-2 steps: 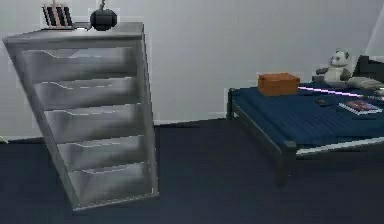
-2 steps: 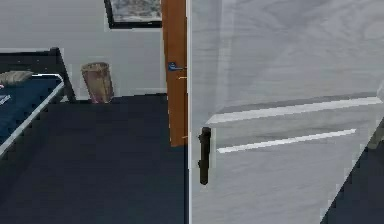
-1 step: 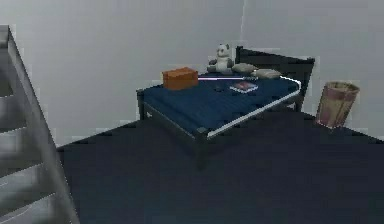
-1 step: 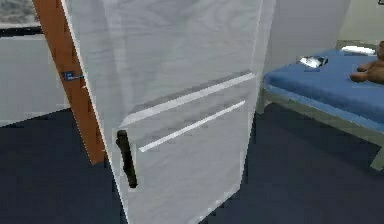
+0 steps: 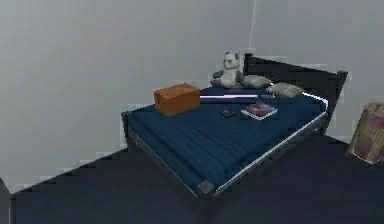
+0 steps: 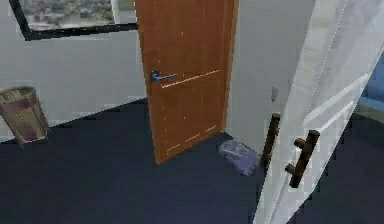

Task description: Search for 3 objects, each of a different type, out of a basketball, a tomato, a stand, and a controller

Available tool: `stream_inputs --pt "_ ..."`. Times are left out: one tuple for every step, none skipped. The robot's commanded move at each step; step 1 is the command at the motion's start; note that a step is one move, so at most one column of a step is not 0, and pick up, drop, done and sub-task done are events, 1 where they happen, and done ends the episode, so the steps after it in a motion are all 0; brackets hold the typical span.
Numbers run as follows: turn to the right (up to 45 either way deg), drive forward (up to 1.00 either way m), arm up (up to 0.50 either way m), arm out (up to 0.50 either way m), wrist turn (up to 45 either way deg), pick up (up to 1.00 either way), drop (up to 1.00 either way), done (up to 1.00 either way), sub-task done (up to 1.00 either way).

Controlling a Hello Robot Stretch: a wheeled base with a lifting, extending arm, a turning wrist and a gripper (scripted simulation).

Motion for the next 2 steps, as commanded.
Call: stream_inputs --pt "45.0 0.00 0.00 0.00 0.0 0.00 0.00 0.00 0.00" --pt "3.0 0.00 0.00 0.00 0.0 0.00 0.00 0.00 0.00"
